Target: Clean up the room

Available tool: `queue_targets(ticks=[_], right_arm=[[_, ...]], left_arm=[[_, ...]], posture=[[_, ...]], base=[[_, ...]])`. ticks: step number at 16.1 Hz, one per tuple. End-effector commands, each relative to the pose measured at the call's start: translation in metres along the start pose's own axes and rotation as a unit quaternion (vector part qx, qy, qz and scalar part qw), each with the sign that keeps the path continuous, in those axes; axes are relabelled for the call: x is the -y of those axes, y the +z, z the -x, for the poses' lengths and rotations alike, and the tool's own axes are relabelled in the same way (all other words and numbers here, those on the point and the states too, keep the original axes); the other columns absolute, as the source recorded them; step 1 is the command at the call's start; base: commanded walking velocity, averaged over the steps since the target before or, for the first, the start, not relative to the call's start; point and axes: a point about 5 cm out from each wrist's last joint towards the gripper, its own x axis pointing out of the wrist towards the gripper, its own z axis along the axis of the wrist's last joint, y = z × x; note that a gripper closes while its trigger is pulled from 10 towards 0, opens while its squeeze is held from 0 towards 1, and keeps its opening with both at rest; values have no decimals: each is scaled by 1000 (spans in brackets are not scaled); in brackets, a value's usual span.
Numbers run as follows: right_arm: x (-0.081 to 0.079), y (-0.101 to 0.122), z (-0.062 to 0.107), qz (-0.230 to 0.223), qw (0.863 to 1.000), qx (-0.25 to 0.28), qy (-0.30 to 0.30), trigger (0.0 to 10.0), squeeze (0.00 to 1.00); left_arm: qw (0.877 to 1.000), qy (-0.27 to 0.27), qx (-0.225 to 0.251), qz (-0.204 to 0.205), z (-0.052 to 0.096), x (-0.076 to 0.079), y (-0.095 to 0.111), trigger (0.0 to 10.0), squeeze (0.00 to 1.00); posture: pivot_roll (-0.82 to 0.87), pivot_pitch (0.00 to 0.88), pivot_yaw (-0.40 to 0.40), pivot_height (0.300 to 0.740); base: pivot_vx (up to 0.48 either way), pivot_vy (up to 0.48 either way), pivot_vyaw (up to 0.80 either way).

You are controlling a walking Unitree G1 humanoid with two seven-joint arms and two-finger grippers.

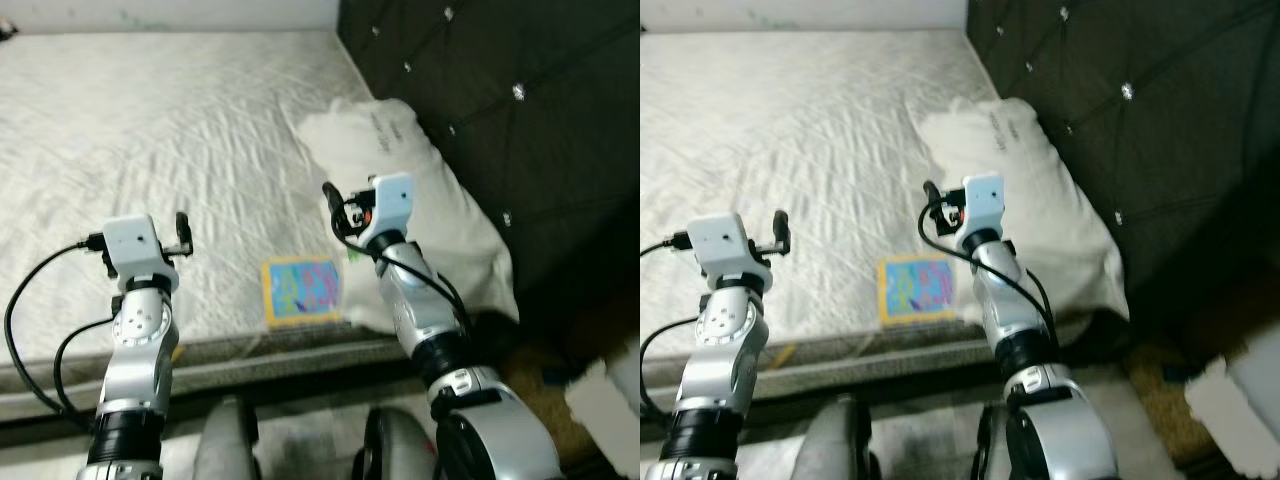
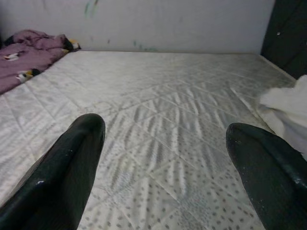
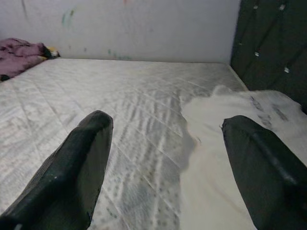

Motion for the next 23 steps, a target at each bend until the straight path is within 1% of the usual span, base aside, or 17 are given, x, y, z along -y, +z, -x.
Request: queue_targets(ticks=[1, 3, 5, 7, 8, 9, 13, 15, 18, 20, 21, 23], right_arm=[[4, 4, -3, 2, 1000, 7, -4, 10000, 0], [4, 3, -4, 3, 1000, 8, -4, 10000, 0], [4, 3, -4, 4, 1000, 8, -2, 10000, 0], [3, 3, -4, 6, 1000, 9, -1, 10000, 0], [4, 2, -5, 6, 1000, 8, 0, 10000, 0], [4, 1, -5, 7, 1000, 9, -1, 10000, 0], [4, 3, -6, 7, 1000, 10, -1, 10000, 0], [5, 2, -7, 11, 1000, 7, -2, 10000, 0], [2, 5, -10, 32, 999, 8, 8, 10000, 0], [3, 7, -10, 31, 999, 12, 7, 10000, 0], [2, 7, -11, 33, 999, 15, 8, 10000, 0], [1, 5, -10, 37, 999, 11, 11, 10000, 0]], left_arm=[[1000, -8, -3, -8, -1, 3, -2, 10000, 0], [1000, -10, -9, -17, -2, 4, -5, 10000, 0], [999, -11, -32, -32, -4, 7, -10, 10000, 0], [998, -32, -42, -20, -5, 11, -13, 10000, 0], [998, -47, -35, -21, -5, 16, -12, 10000, 0], [998, -53, -31, -13, -5, 17, -11, 10000, 0], [998, -54, -35, 15, -8, 17, -10, 10000, 0], [998, -58, -29, 15, -8, 18, -8, 10000, 0], [998, -58, -19, 22, -10, 21, -3, 10000, 0], [998, -59, -10, 23, -11, 23, 2, 10000, 0], [998, -62, -7, 19, -11, 25, 3, 10000, 0], [998, -59, -9, 26, -9, 25, 3, 10000, 0]], posture=[[134, 0, -19, 735], [134, 0, -21, 740], [134, 0, -21, 740], [134, 0, -21, 740], [134, 0, -25, 740], [134, 0, -25, 740], [128, 0, -23, 740], [125, 0, -23, 740], [115, 0, -22, 740], [111, 0, -24, 740], [105, 0, -25, 740], [103, 0, -30, 740]], base=[[0, 0, 0], [0, 0, 0], [0, 0, 0], [0, 0, 0], [0, 0, 0], [0, 0, 0], [0, 0, 0], [0, 326, 0], [0, 469, 0], [0, 480, -616], [0, 480, 0], [0, 480, 0]])
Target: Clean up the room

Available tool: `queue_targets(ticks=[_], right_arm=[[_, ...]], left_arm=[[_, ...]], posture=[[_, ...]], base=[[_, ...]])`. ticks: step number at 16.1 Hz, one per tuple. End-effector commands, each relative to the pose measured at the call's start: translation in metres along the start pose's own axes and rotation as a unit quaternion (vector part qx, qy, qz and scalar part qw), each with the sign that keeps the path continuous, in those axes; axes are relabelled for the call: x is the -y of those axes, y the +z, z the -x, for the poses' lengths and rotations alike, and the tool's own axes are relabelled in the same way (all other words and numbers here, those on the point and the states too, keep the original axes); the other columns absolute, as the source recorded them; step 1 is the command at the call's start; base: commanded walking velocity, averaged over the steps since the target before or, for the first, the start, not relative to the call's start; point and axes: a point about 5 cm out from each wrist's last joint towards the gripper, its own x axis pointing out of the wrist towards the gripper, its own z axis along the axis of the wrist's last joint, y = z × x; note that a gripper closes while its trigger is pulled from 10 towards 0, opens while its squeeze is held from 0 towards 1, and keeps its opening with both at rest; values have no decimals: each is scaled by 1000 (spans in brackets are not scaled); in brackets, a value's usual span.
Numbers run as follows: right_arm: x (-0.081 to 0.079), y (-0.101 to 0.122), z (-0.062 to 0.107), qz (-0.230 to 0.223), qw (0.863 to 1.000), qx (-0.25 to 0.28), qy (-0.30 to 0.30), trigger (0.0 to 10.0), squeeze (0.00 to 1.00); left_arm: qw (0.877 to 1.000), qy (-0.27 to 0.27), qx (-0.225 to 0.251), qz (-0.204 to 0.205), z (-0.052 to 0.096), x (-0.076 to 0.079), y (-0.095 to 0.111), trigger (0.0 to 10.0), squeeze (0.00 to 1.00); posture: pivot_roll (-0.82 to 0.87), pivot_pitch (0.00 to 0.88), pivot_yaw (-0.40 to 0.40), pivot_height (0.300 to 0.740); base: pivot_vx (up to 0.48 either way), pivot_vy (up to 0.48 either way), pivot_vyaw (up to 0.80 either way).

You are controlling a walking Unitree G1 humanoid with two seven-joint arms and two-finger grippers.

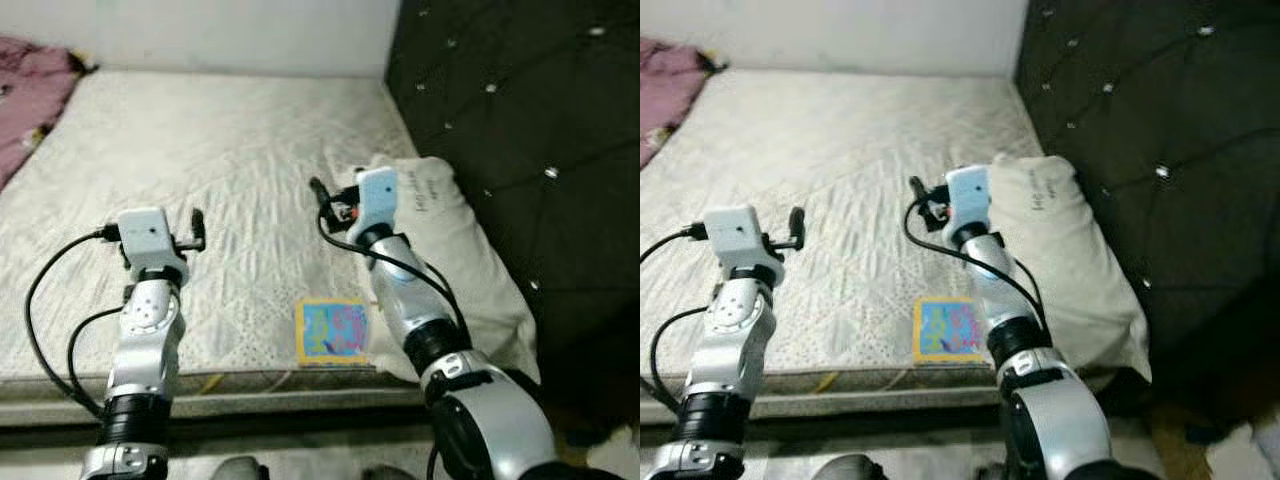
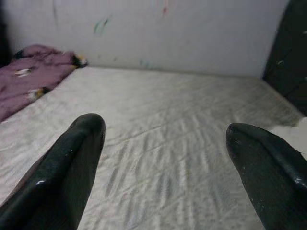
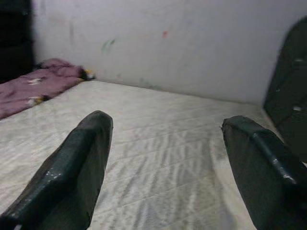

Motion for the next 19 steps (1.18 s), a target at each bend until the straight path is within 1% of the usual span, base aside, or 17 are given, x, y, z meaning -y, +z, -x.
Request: queue_targets(ticks=[1, 6, 7, 10, 11, 14, 19], right_arm=[[7, -1, 2, 3, 1000, -4, -8, 10000, 0], [11, -6, 4, 1, 1000, -14, -14, 10000, 0], [12, -6, 4, 5, 1000, -14, -15, 10000, 0], [15, -6, 5, 9, 1000, -20, -14, 10000, 0], [15, -8, 5, 7, 999, -28, -14, 10000, 0], [16, -8, 5, 5, 999, -29, -12, 10000, 0], [15, -9, 5, 9, 999, -34, -4, 10000, 0]], left_arm=[[1000, -7, -4, 5, 0, 6, 0, 10000, 0], [1000, -1, -4, 18, 1, 1, -1, 10000, 0], [999, 7, -11, 30, 2, 0, -3, 10000, 0], [999, 3, -15, 44, 4, 2, -6, 10000, 0], [999, 1, -17, 45, 4, 2, -6, 10000, 0], [999, 2, -16, 50, 4, 4, -7, 10000, 0], [998, 3, -15, 53, 5, 5, -8, 10000, 0]], posture=[[101, 0, -33, 740], [94, 0, -41, 740], [94, 0, -44, 740], [93, 0, -56, 740], [93, 0, -58, 740], [94, 0, -70, 740], [96, 0, -72, 740]], base=[[0, 480, 0], [0, 480, 0], [0, 480, 0], [0, 480, 0], [0, 480, 0], [0, 480, 0], [0, 480, 0]])
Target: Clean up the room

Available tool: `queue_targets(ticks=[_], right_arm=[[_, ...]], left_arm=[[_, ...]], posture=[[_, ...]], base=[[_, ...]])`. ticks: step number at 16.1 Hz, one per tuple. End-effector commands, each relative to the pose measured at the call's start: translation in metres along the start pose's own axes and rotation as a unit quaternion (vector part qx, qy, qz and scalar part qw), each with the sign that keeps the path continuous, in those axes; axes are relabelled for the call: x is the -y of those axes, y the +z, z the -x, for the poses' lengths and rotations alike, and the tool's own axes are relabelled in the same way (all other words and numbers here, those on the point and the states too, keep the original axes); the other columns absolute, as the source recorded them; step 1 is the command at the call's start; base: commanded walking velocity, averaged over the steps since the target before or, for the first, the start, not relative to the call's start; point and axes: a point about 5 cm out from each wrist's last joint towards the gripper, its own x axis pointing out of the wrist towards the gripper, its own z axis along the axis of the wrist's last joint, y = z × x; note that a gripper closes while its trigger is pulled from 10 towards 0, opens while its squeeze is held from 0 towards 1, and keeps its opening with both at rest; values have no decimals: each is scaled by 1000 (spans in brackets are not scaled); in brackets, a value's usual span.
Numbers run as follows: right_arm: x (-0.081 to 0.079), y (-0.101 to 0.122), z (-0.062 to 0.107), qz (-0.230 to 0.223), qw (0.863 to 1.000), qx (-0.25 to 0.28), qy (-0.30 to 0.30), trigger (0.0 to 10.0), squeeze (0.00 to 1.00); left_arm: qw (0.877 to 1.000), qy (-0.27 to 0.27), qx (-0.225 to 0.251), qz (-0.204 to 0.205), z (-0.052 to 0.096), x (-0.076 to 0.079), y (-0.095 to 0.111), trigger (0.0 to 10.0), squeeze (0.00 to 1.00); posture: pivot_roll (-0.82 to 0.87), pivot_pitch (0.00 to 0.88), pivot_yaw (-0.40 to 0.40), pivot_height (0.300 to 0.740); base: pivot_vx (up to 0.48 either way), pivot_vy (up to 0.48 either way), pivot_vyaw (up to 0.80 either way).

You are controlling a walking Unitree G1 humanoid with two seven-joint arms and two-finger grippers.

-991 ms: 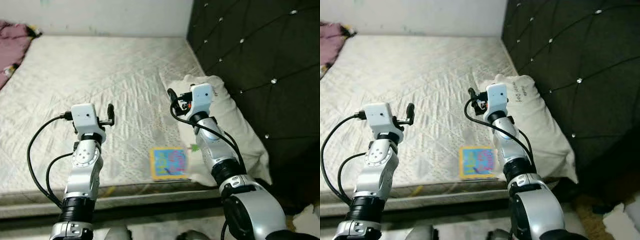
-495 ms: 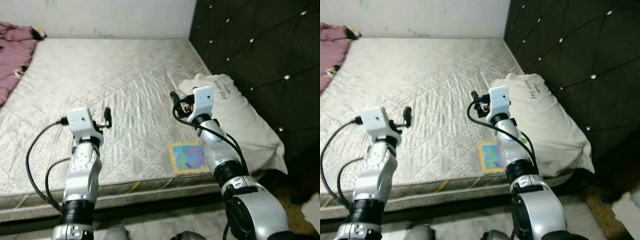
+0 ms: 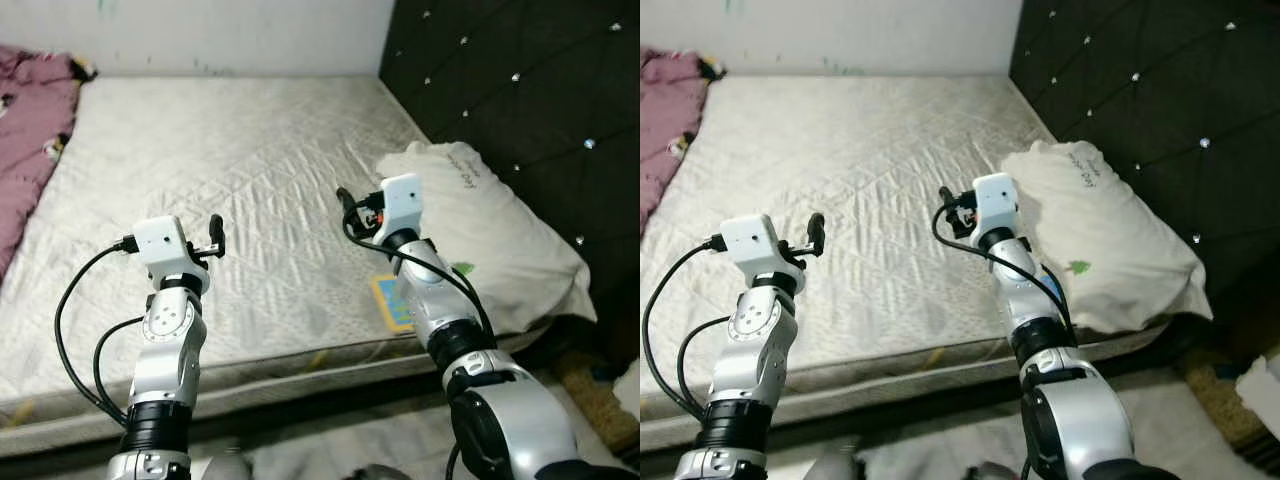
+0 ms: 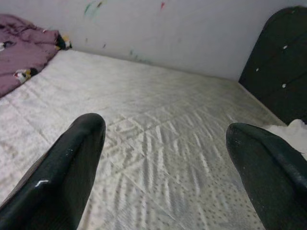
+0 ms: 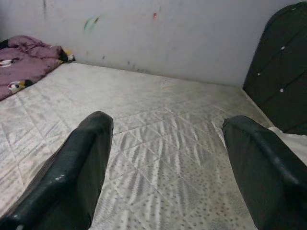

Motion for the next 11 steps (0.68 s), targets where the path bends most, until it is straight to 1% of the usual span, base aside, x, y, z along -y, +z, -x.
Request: queue_targets(ticks=[1, 2, 5, 7, 9, 11], right_arm=[[-9, 7, -5, 2, 1000, 12, 16, 10000, 0], [-8, 7, -4, 2, 1000, 13, 16, 10000, 0], [-4, 10, -1, 1, 1000, 29, 11, 10000, 0], [1, 3, 7, -1, 1000, 27, 2, 10000, 0], [2, -6, 12, -7, 1000, 10, 2, 10000, 0], [-15, -10, 11, 6, 999, -4, 50, 10000, 0]], left_arm=[[1000, 7, 6, -5, 0, -6, 3, 10000, 0], [1000, 6, 14, -5, 1, -6, 4, 10000, 0], [999, 15, 29, -17, 7, -7, 4, 10000, 0], [999, 5, 21, -29, 13, -5, -1, 10000, 0], [999, 6, 20, -31, 18, -4, -3, 10000, 0], [998, 39, 25, -30, 31, -10, -4, 10000, 0]], posture=[[98, 0, -72, 740], [99, 0, -72, 740], [109, 0, -66, 740], [111, 0, -69, 740], [141, 0, -95, 740], [202, 0, -160, 740]], base=[[0, 480, 0], [0, 476, 0], [0, 0, 0], [0, 0, 0], [0, 0, 0], [0, 0, 0]])
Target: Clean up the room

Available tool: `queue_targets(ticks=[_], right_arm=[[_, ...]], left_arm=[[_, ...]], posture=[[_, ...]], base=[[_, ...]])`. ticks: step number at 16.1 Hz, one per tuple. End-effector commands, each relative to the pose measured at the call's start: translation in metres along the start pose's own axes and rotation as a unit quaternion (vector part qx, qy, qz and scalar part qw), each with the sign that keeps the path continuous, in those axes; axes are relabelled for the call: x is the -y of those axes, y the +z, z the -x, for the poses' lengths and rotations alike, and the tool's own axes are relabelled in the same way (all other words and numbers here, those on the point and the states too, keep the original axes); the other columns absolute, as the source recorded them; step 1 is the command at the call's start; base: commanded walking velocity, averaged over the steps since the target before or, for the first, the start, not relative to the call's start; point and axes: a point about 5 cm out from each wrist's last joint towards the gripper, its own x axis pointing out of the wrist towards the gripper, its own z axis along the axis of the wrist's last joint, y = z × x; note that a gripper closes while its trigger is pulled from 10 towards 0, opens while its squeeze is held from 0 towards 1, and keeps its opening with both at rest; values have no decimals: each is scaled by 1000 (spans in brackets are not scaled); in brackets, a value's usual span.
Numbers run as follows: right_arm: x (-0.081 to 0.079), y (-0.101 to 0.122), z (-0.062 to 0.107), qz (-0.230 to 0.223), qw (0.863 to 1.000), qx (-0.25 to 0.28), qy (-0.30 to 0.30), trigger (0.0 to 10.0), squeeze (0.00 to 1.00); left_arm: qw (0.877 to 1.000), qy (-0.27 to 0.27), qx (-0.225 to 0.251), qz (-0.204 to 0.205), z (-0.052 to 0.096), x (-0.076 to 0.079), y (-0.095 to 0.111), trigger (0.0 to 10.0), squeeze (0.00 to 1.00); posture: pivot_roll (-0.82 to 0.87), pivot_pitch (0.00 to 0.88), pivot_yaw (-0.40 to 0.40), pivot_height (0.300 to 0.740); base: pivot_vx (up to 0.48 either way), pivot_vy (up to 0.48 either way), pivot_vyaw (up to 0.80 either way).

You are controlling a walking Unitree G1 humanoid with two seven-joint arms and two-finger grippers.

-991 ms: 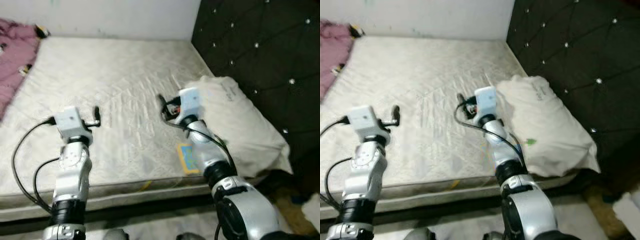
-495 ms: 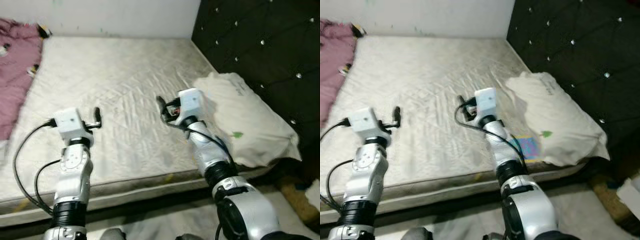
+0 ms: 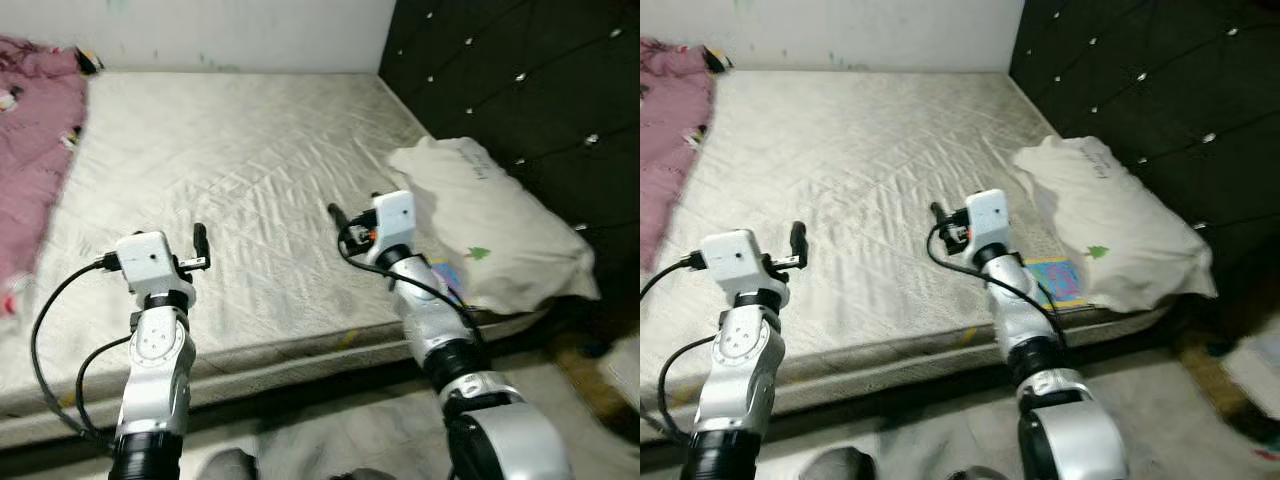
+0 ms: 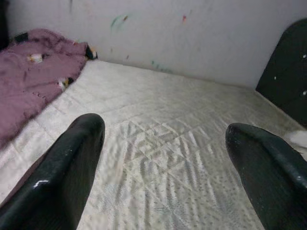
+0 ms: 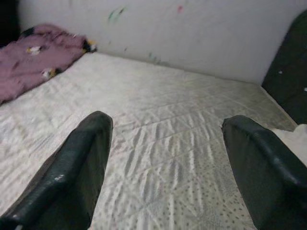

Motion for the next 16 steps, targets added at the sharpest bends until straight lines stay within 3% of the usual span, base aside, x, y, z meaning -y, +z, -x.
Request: queue_targets(ticks=[1, 4, 12, 16], right_arm=[[-2, 1, 0, 7, 1000, -3, 13, 10000, 0], [-6, -2, 2, 2, 1000, -8, 20, 10000, 0], [20, -9, 39, 0, 996, 11, -93, 10000, 0], [19, -9, 45, -5, 995, 5, -102, 10000, 0]], left_arm=[[1000, 12, -4, -3, 5, -2, -1, 10000, 0], [1000, 19, -15, 1, 11, -4, -6, 10000, 0], [993, -107, -42, -13, -9, 40, -9, 10000, 0], [992, -113, -50, -11, -8, 37, -12, 10000, 0]], posture=[[209, 0, -169, 740], [190, 0, -152, 740], [-12, 0, 71, 740], [-2, 0, 60, 740]], base=[[0, 0, 0], [0, 0, 0], [0, 0, 0], [0, 0, 0]])
